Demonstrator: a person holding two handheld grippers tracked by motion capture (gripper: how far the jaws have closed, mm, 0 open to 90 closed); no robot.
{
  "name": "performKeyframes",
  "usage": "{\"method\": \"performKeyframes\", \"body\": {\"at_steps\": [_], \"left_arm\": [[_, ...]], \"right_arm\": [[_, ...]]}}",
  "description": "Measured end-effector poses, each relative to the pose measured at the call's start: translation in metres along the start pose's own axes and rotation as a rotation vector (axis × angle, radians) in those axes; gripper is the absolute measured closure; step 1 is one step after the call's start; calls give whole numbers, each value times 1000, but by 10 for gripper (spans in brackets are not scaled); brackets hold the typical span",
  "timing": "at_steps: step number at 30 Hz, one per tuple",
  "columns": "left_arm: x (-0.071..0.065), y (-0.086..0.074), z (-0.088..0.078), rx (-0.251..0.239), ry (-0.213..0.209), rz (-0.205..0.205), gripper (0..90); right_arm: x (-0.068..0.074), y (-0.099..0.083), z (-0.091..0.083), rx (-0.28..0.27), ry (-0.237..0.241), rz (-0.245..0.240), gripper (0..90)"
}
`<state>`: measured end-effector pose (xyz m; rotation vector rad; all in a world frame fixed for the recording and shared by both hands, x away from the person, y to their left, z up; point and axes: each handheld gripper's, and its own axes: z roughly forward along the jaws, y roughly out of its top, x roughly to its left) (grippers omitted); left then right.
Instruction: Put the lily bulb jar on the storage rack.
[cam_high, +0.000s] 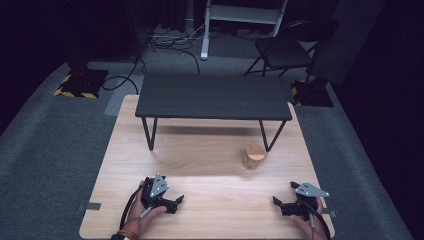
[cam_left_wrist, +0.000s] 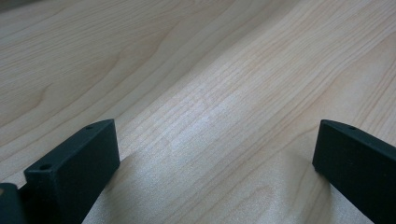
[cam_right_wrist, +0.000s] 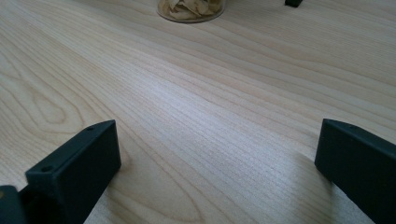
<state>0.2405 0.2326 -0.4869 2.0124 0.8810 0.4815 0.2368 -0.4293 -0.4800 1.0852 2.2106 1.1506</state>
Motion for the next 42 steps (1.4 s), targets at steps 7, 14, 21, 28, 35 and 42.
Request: {"method": "performKeyframes", "body": {"at_steps": [7,14,21,28,35,42], "left_arm": [[0,0,0,0,0,0,5],[0,0,0,0,0,2,5],[0,1,0,0,1,0,5],[0,0,0,0,1,0,5],[0,0,0,0,1,1,5],[0,1,1,0,1,1,5]], "right_arm": [[0,0,0,0,2,-1,0],[0,0,0,0,0,0,0],[-6,10,1,27,12,39,1],[-17,53,11,29,57,-48,3],[-21,106,31,33,107,-132,4],[-20,138,57,68,136,-164,6]]}}
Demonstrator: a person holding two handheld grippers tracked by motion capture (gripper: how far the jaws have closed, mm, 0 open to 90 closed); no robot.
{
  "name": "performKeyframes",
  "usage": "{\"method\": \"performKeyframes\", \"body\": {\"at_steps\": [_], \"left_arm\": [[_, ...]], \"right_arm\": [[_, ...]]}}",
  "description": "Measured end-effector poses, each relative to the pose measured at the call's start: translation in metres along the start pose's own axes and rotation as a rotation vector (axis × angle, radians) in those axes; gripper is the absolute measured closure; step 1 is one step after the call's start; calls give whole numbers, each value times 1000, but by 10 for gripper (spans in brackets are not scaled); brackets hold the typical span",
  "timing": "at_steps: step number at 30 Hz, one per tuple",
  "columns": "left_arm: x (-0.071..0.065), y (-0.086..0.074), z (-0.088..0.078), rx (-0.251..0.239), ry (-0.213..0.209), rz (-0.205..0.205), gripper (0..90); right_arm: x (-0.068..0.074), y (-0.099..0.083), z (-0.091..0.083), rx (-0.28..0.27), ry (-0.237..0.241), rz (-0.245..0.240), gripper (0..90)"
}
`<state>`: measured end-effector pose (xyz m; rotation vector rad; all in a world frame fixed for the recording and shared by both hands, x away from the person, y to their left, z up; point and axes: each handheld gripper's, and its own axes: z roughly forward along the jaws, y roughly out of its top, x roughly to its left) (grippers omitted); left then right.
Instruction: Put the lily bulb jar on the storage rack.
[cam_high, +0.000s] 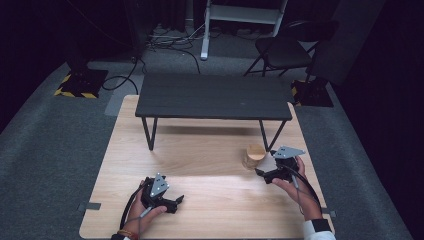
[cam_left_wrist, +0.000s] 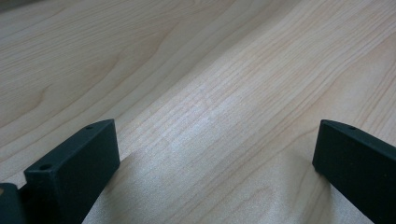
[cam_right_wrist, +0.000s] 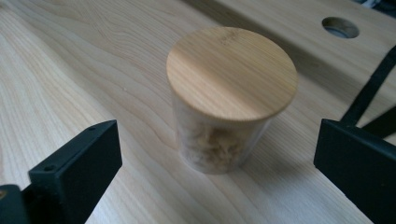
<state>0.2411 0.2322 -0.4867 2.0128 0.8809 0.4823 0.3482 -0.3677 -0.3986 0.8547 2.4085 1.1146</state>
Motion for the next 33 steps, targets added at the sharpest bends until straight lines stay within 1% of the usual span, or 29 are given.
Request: {"method": "performKeyframes", "body": {"at_steps": [2,3,5,6,8,9,11,12,13,14,16,17,18,19,20,21,22,23,24,25,30,33], "left_arm": [[0,0,0,0,0,0,5],[0,0,0,0,0,0,5],[0,0,0,0,0,0,5],[0,0,0,0,0,0,5],[0,0,0,0,0,0,5],[0,0,0,0,0,0,5],[0,0,0,0,0,0,5],[0,0,0,0,0,0,5],[0,0,0,0,0,0,5],[0,0,0,0,0,-1,5],[0,0,0,0,0,-2,5],[0,0,0,-1,1,-2,5],[0,0,0,-1,1,-2,5],[0,0,0,-1,1,-2,5],[0,0,0,-1,2,-2,5],[0,0,0,-1,2,-2,5],[0,0,0,-1,2,-3,5],[0,0,0,-1,2,-2,5],[0,0,0,-1,2,-2,5],[0,0,0,-1,2,-2,5],[0,0,0,-1,2,-2,5],[0,0,0,-1,2,-2,5]], "right_arm": [[0,7,7,22,-15,10,6],[0,7,7,22,-15,10,6],[-4,11,19,35,-14,40,6],[-5,12,20,36,-13,39,6],[-8,10,25,16,-10,55,6],[-9,10,28,16,-8,66,5],[-12,10,34,22,8,68,6],[-12,10,34,22,8,68,6],[-13,11,40,32,3,76,11],[-12,12,42,40,0,81,14],[-9,13,47,57,-20,78,57],[-11,12,49,49,-3,80,63],[-12,11,50,45,6,82,93],[-12,11,50,45,6,82,93],[-8,12,52,47,-9,81,161],[-8,12,52,47,-9,81,161],[-10,12,53,35,6,86,241],[-8,12,53,27,2,82,243],[-6,13,53,32,-8,85,244],[-6,13,53,32,-8,85,244],[-6,16,52,38,-11,118,248],[-5,20,47,45,-11,109,248]]}}
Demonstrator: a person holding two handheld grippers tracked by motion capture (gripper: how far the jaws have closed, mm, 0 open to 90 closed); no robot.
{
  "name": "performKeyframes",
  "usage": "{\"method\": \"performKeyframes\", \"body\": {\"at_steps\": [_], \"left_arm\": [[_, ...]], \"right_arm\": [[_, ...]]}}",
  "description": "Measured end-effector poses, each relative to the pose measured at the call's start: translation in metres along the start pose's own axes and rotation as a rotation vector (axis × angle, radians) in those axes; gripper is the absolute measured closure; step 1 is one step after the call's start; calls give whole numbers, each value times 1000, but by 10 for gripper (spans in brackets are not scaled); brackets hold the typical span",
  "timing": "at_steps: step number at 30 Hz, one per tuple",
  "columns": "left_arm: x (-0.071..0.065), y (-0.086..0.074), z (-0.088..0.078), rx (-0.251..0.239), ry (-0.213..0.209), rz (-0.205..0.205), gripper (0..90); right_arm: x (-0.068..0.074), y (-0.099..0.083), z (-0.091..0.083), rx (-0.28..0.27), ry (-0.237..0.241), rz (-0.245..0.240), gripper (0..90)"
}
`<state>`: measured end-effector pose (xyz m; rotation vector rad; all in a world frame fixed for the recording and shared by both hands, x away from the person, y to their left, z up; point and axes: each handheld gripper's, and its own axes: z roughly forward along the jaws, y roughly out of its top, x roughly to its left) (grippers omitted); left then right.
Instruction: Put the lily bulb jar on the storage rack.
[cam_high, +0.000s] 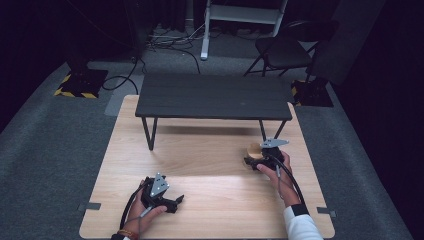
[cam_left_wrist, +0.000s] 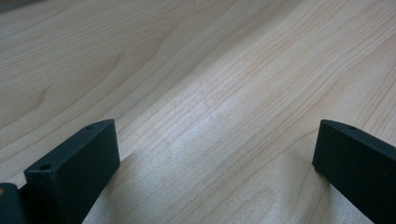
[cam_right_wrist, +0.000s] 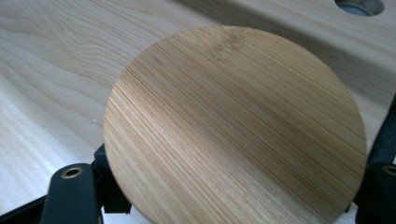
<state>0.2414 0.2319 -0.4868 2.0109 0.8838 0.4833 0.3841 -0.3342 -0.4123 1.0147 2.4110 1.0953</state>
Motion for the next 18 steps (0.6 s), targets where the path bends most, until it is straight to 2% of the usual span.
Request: {"method": "performKeyframes", "body": {"at_steps": [5,6,9,11,12,14,18], "left_arm": [[0,0,0,0,1,-2,5],[0,0,0,0,1,-2,5],[0,0,0,-1,1,-2,5],[0,0,0,0,1,-2,5],[0,0,0,0,1,-2,5],[0,0,0,0,1,-3,5],[0,0,0,0,1,-2,5]], "right_arm": [[6,18,-24,-16,14,-39,249],[6,18,-24,-16,14,-39,249],[11,38,-44,-28,39,-79,249],[14,44,-49,-27,39,-94,248],[16,56,-59,-32,61,-117,249],[17,62,-62,-34,68,-123,249],[17,86,-73,-38,101,-144,249]]}}
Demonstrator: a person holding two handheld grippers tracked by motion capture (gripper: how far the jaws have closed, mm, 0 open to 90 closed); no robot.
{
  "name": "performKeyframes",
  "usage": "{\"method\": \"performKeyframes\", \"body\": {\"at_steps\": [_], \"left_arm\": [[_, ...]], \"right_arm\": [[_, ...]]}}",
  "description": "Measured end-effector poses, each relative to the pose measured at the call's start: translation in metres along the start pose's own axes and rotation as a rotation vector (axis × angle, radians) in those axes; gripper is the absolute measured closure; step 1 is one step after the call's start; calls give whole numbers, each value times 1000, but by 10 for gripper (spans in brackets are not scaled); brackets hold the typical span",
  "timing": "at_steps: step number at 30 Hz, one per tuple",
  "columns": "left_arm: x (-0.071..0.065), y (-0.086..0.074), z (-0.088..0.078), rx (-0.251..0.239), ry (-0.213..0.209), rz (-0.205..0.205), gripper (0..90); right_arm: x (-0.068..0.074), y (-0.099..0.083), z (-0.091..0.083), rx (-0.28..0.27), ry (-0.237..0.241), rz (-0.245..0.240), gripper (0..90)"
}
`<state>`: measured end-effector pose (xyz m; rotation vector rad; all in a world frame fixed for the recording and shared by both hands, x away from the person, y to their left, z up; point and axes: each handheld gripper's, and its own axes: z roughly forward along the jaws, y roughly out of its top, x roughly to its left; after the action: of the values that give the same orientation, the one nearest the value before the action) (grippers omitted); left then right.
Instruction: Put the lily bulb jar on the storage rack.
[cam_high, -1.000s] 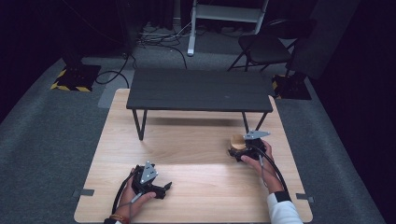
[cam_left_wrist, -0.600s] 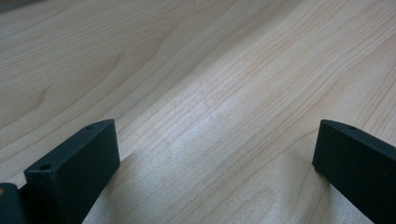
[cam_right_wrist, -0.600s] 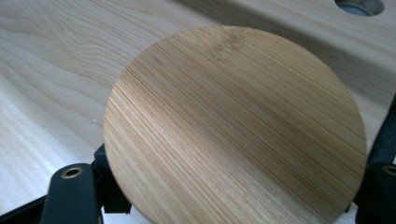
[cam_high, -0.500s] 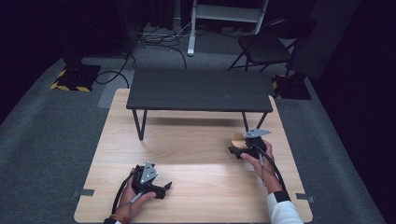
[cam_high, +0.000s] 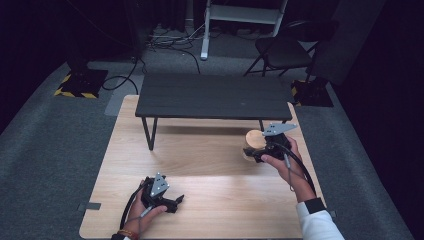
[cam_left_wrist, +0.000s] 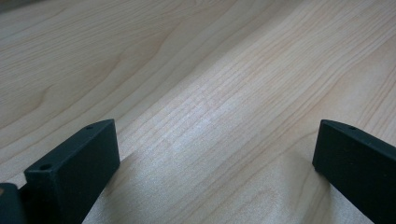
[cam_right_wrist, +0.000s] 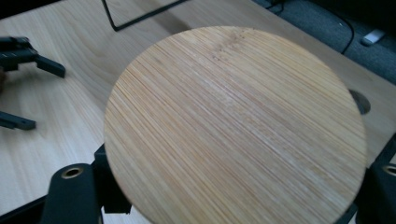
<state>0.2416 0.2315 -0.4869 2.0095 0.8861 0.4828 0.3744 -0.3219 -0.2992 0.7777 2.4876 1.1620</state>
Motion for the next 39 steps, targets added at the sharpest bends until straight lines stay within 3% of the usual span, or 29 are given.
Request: {"method": "performKeyframes", "body": {"at_steps": [10,15,18,22,29,33,34,39], "left_arm": [[0,0,0,0,0,-1,5],[0,0,0,0,0,-1,5],[0,0,0,1,0,0,5],[0,0,0,1,0,0,5],[0,0,0,1,0,0,5],[0,0,0,1,0,0,5],[0,0,0,0,0,0,5],[0,0,0,1,0,-1,5]], "right_arm": [[-10,47,-13,-49,37,-35,248],[-12,71,-18,-47,22,-53,248],[-20,80,-18,-64,32,-31,249],[-33,92,-14,-54,78,-7,249],[-31,102,-12,-76,57,-15,249],[-29,108,-7,-90,8,-15,249],[-27,111,-2,-89,-27,-6,249],[-27,113,8,-93,-59,6,249]]}}
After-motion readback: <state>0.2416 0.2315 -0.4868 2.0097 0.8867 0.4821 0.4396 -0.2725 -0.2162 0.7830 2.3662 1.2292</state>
